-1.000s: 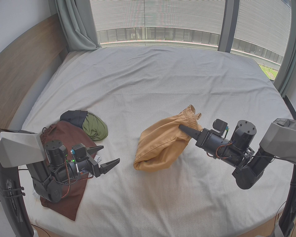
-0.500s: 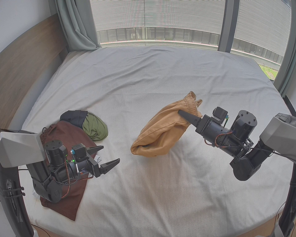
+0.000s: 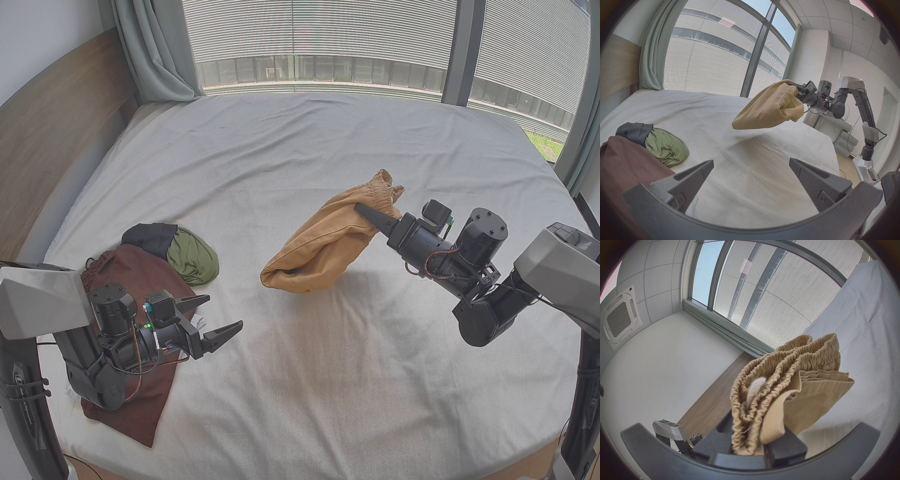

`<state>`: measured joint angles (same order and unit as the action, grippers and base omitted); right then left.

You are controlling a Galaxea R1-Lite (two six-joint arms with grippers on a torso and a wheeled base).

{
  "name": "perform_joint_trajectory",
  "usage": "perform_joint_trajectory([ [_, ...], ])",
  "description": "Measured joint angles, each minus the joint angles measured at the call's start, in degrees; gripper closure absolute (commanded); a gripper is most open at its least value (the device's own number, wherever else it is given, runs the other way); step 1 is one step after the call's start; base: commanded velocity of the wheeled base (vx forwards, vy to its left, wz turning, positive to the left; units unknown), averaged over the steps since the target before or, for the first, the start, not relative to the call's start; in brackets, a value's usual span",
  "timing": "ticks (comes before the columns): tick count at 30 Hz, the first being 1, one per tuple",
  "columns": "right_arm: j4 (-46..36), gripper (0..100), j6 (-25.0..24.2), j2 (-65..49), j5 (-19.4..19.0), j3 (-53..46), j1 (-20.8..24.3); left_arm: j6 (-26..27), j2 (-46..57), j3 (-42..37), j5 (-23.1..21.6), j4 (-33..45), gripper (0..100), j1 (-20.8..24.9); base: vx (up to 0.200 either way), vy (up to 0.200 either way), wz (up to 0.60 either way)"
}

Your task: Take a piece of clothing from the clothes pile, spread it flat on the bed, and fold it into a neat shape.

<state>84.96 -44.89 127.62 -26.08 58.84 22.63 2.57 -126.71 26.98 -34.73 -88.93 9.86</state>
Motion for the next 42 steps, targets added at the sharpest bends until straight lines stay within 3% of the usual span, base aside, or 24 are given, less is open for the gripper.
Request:
perform_joint_trajectory([
  [14, -9.55, 100, -0.96, 4.21, -1.01, 14.93, -1.57, -0.01, 0.00, 0.00, 0.00, 0.00, 0, -0.02, 0.000, 0.000, 0.00],
  [23, -18.51, 100, -1.74, 9.75, -1.12, 30.27, -2.32, -0.01, 0.00, 0.02, -0.02, 0.02, 0, -0.06, 0.000, 0.000, 0.00],
  [42, -20.03, 100, -1.89, 18.87, -1.05, 35.28, -4.11, -0.01, -0.24, 0.02, -0.07, 0.00, 0, -0.02, 0.000, 0.000, 0.00],
])
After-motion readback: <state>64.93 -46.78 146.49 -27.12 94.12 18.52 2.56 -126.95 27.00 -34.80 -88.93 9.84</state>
